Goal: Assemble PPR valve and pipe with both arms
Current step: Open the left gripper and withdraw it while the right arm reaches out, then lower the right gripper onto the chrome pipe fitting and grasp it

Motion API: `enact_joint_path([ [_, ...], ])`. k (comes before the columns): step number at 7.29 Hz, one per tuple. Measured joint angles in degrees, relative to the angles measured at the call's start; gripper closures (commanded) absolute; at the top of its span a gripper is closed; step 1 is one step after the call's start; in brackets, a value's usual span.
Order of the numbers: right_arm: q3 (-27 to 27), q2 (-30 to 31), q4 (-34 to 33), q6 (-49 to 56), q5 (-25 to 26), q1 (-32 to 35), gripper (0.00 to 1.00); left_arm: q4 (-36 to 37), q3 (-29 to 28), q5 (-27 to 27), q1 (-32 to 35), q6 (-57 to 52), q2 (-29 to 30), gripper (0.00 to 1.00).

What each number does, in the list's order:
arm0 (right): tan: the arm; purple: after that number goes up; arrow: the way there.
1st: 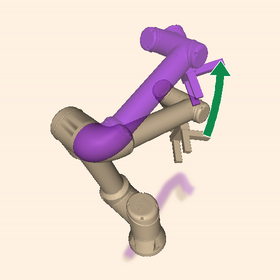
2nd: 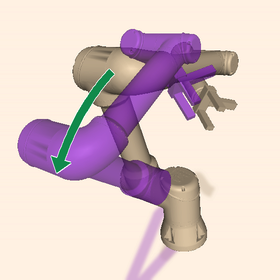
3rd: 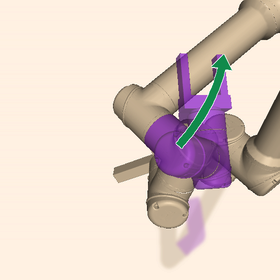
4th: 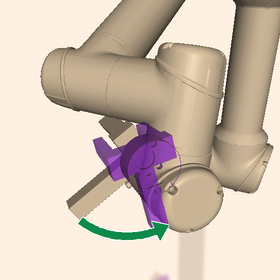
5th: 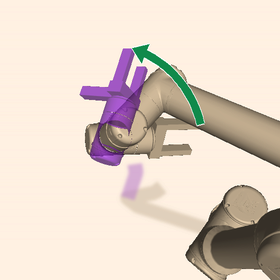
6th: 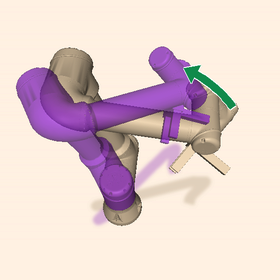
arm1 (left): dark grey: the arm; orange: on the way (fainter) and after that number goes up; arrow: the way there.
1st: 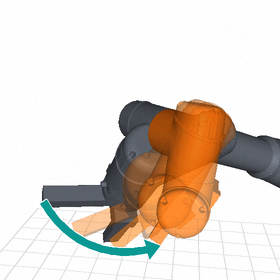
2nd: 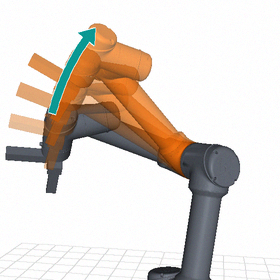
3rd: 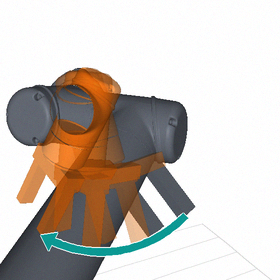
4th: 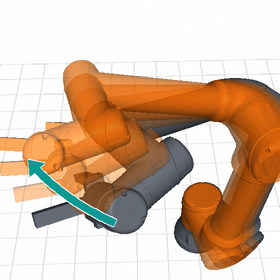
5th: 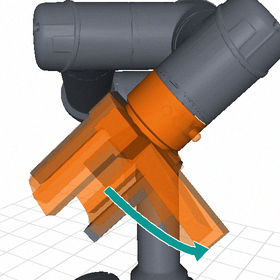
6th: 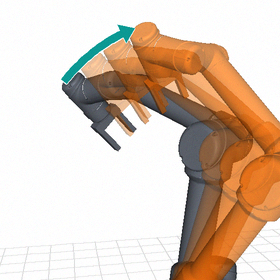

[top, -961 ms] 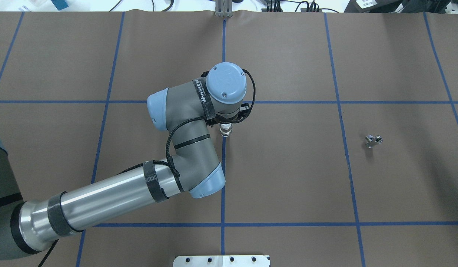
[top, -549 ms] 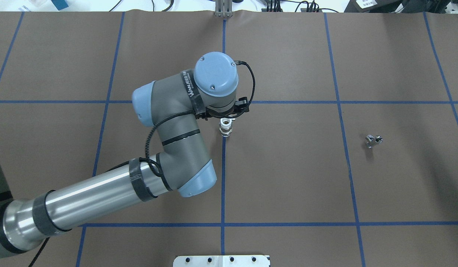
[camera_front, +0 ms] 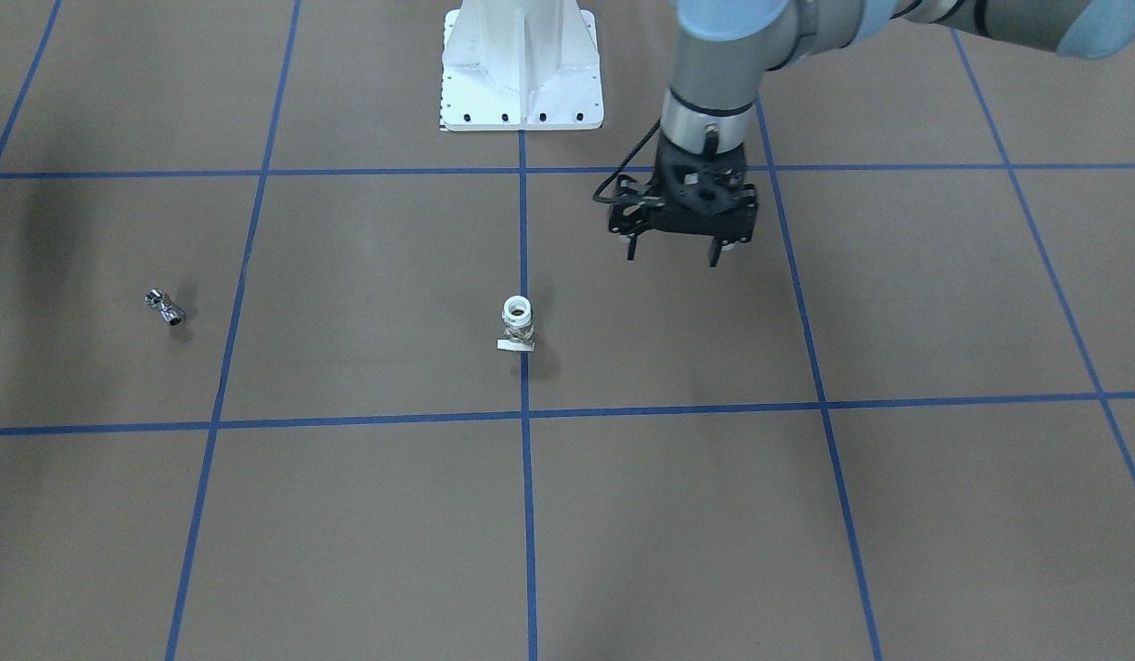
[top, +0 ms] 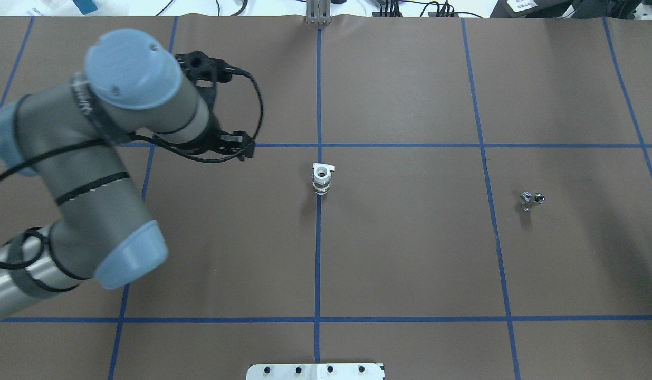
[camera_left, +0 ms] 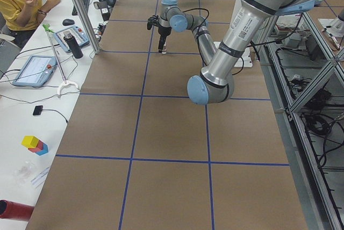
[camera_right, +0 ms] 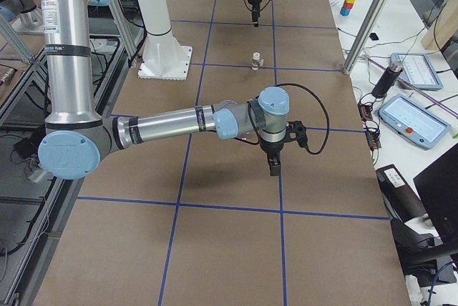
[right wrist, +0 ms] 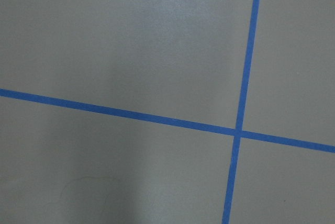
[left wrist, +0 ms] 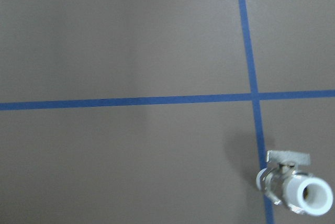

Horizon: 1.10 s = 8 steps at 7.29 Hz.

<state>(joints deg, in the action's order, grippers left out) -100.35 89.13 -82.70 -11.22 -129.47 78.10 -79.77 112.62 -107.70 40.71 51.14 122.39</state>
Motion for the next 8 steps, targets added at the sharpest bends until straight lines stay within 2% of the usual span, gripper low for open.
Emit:
enact_joint_path([
  [2, -0.4, 0.2, 7.5, -11.4, -0.4, -4.7, 0.0, 0.8, 5.3, -6.3, 10.1, -19.0, -9.5, 0.0],
  [4, -1.0, 1.1, 16.4, -24.1, 0.4, -10.6, 0.0, 0.7, 5.4, -13.0, 22.3, -38.3, -17.4, 0.0],
  [6, -3.2, 2.3, 19.6, -29.8, 4.8, -17.1, 0.0, 0.2, 2.0, -18.1, 34.2, -53.9, -24.2, 0.0],
  [8, -5.1, 2.8, 20.2, -30.4, 10.1, -24.3, 0.0, -2.1, -3.0, -19.7, 41.5, -60.7, -29.7, 0.0],
])
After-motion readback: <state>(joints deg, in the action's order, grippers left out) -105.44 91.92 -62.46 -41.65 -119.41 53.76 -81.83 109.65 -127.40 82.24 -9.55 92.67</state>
